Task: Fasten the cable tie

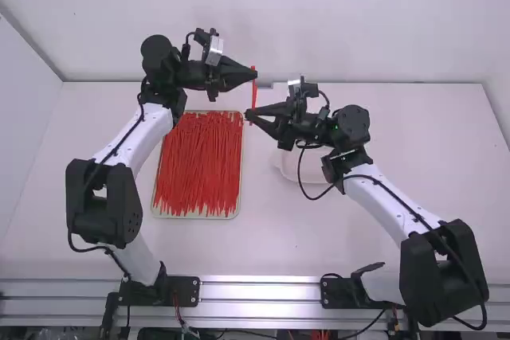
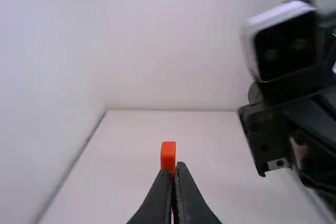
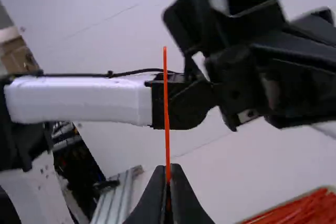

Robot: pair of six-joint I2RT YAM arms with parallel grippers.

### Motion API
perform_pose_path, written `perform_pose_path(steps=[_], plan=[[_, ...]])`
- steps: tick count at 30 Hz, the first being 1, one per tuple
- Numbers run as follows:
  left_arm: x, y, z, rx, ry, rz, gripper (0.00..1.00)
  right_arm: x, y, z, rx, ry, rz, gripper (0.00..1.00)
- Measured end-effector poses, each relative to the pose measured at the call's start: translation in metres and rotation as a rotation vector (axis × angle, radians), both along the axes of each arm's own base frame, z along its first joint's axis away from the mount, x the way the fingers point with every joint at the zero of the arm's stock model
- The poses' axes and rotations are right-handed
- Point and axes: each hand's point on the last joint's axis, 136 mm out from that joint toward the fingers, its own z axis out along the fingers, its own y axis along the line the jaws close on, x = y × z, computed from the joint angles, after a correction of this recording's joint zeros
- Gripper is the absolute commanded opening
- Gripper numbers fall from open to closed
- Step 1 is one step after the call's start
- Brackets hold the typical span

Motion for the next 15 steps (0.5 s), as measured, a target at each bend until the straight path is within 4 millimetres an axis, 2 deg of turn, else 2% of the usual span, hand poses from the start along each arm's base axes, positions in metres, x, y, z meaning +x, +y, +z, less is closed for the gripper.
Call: perform_pose_path(steps=[6,15], plan=[[-0.007,0.000,0.004,0.004,-0.118,-0.029,0.01,0.006,0.005,-0.011,-0.035,0.154,0.000,0.00],[-0.018,0.001,0.001,0.019,-0.301,-0.086,0.02,0.008,0.005,-0.012,-0.033,0.219,0.001,0.00]])
